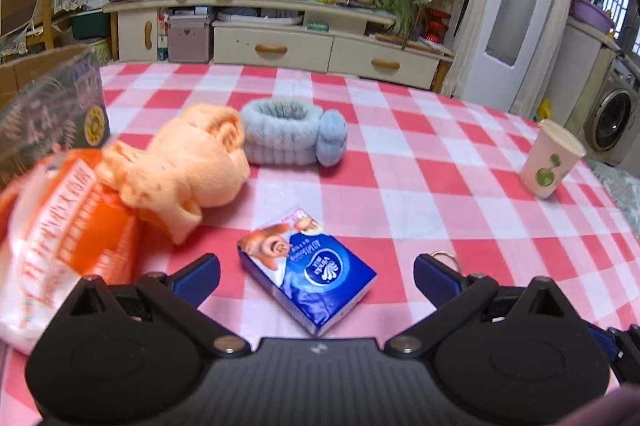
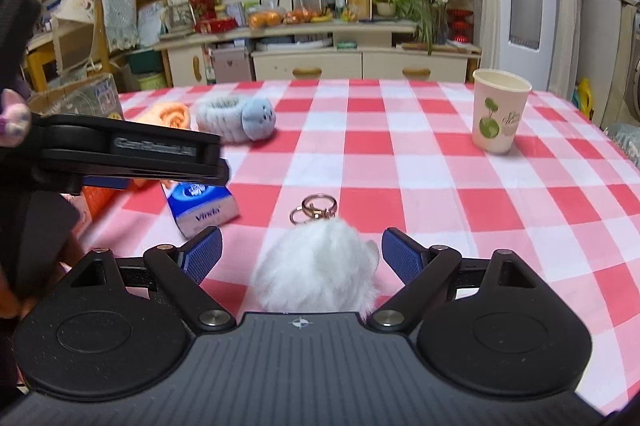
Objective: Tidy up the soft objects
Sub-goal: 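Lower the right tool onto the white pom-pom keychain while the left tool approaches the blue tissue pack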
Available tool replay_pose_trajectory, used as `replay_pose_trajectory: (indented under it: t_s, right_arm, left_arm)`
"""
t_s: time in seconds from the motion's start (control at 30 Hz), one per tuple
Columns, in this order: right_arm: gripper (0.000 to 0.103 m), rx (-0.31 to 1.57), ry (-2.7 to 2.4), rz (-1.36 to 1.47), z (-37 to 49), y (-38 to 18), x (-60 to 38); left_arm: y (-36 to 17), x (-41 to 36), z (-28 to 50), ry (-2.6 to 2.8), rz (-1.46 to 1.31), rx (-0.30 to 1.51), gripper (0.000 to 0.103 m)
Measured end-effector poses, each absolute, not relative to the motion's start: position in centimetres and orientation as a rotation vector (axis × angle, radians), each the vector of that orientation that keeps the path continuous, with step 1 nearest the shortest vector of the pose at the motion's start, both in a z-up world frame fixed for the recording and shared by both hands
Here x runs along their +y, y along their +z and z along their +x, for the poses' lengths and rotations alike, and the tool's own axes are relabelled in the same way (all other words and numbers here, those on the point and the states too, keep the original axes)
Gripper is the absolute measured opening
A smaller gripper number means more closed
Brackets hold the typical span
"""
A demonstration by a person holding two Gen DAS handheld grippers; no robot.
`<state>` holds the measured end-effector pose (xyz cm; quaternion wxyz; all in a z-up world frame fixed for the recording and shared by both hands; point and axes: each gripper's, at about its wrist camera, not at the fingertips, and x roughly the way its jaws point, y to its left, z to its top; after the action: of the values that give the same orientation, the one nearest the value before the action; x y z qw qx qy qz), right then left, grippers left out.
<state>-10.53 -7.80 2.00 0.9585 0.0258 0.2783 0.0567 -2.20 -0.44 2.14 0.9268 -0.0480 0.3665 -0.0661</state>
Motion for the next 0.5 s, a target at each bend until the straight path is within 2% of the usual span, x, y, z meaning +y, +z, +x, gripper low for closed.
replay_pose_trajectory:
  t_s: [0.5]
  right_arm:
    - [0.103, 0.642, 0.115, 0.021, -9.8, 1.2, -7.8]
  left_arm:
    - [0.2, -0.4, -0.2, -0.067, -0.105, 0.784, 0.102]
